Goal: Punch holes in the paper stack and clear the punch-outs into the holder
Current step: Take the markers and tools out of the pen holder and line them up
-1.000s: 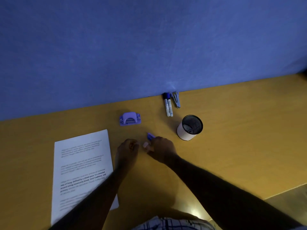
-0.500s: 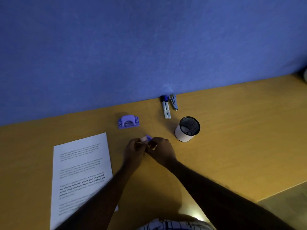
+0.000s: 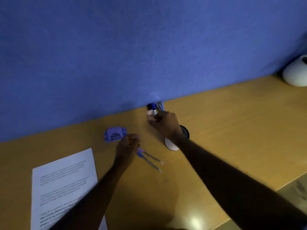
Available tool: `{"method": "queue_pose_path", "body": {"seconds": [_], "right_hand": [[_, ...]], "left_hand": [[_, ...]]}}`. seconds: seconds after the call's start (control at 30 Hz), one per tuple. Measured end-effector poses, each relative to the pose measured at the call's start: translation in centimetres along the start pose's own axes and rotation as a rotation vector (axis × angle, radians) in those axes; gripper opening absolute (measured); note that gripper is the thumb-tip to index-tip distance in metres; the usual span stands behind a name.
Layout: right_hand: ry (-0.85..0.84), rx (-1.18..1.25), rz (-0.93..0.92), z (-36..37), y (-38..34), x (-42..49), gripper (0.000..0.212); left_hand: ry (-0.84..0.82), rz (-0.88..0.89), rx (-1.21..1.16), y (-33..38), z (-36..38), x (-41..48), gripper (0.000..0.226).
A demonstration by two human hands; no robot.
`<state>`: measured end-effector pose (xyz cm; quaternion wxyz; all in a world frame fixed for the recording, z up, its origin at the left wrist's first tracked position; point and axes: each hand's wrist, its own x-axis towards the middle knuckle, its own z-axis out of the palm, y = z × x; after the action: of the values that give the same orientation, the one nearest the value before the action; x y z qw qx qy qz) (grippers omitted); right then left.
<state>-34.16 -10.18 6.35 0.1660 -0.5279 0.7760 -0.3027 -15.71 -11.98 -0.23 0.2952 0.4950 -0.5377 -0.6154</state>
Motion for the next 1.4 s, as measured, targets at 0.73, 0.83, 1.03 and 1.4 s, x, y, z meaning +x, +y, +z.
{"method": "queue_pose_path", "body": {"seconds": [0.73,0.83,1.03,1.4], "right_hand": [[-0.34,-0.098,0.578,-0.3,10.3,8.8,0.023],[-0.357,-0.09,0.583,0.0,10.4,9.0,0.021],[-0.345,-0.08,0.571,0.1,10.1,9.0,0.028],[-0.19,-0.351,0.41,-1.5,8.2,9.3,0.042]], "left_hand": [[-0.021,-0.077,0.16,-1.9,0.9,0.8,0.012],[-0.008,-0.08,0.149,-2.0,0.8,0.9,0.014],[0.012,-0.054,0.168,-2.3,0.6,0.7,0.006],[0.02,-0.055,0.208,-2.6,-0.9,0.2,0.006]]}}
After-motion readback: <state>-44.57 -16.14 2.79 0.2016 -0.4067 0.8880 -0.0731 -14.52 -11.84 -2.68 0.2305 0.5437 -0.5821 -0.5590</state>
